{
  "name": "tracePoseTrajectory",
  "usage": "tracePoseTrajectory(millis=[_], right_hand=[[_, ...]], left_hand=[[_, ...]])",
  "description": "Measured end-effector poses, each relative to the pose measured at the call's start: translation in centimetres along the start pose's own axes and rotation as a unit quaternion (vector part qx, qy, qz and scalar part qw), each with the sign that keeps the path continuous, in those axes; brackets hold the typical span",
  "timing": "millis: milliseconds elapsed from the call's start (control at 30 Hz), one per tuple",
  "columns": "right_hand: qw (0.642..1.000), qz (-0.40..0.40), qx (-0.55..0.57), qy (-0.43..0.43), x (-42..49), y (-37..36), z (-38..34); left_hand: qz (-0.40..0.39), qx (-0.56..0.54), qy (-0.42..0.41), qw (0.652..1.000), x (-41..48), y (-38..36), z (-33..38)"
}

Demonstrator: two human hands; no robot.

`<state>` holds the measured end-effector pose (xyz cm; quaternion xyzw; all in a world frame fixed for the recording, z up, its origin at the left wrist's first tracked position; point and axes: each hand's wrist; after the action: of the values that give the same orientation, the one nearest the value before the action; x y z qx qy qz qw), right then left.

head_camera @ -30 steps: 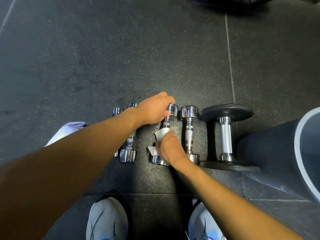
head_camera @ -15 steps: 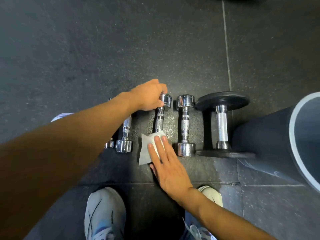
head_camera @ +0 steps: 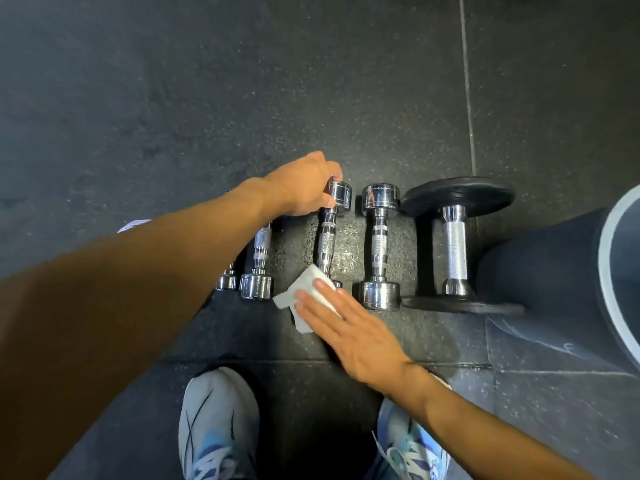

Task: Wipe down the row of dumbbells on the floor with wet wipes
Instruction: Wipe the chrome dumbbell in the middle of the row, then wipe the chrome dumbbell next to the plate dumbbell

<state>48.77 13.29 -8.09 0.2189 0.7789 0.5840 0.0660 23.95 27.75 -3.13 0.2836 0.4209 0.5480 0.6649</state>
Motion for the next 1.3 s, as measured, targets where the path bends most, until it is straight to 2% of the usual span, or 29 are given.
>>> tracePoseTrajectory(millis=[67, 133, 233, 400, 567, 667, 767, 833, 900, 933, 1000, 1067, 1133, 1200, 1300], right_hand=[[0.993, 0.036, 0.037, -0.111, 0.2, 0.1, -0.3], [0.983, 0.046, 0.033, -0.177, 0.7, 0.1, -0.9], [0.982, 0.039, -0.012, -0.184, 2.4, 1.1, -0.7], [0.956, 0.115, -0.109, -0.245, 6.8, 5.3, 4.1], [0.917, 0.012, -0.152, -0.368, 7.9, 8.2, 7.9], [0.894, -0.046, -0.098, -0.435, 7.2, 6.8, 8.2], [0.881, -0.032, -0.047, -0.47, 6.9, 5.5, 8.0], [0.877, -0.026, -0.029, -0.479, 7.0, 5.6, 7.4], [0.877, -0.019, -0.003, -0.481, 7.1, 6.0, 7.0], [0.874, -0.012, 0.013, -0.486, 7.2, 6.2, 6.9], [0.875, 0.019, 0.035, -0.482, 7.6, 6.7, 6.8], [0.883, 0.124, 0.053, -0.45, 8.3, 7.4, 6.9], [0.897, 0.201, 0.065, -0.388, 9.8, 8.1, 7.6], [0.926, 0.186, 0.041, -0.325, 11.5, 8.2, 9.1], [0.957, 0.037, 0.024, -0.287, 12.6, 6.5, 11.5]], left_hand=[[-0.006, 0.008, -0.004, 1.0, 0.0, 0.2, -0.1], [-0.012, 0.033, -0.007, 0.999, -0.1, 0.5, -0.2], [-0.018, 0.078, -0.005, 0.997, -0.5, 1.0, -0.6], [-0.008, 0.144, 0.027, 0.989, -1.0, 1.2, -1.0], [0.03, 0.23, 0.034, 0.972, -1.9, 0.7, -1.7], [0.08, 0.251, 0.035, 0.964, -2.6, 0.3, -1.2], [0.183, 0.186, -0.031, 0.965, -3.3, -0.7, 0.7], [0.167, 0.078, -0.045, 0.982, -4.2, -2.0, 2.3], [0.079, -0.038, 0.008, 0.996, -5.1, -4.4, 4.0], [0.034, -0.107, 0.048, 0.993, -5.5, -5.6, 4.8], [-0.026, -0.224, 0.144, 0.964, -6.3, -8.1, 5.6], [-0.013, -0.275, 0.209, 0.938, -6.6, -9.5, 5.6], [0.014, -0.287, 0.234, 0.929, -6.7, -10.0, 5.3], [0.021, -0.289, 0.233, 0.928, -6.7, -10.1, 5.1], [0.003, -0.305, 0.249, 0.919, -6.4, -9.9, 5.2]])
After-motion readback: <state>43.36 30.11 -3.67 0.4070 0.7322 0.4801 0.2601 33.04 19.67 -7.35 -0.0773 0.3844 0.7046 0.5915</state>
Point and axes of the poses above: each hand's wrist, its own x-axis towards the middle knuckle, its own y-axis out of the back of the hand, z = x × y, and after that the axes turned 14 degrees about z, right-handed
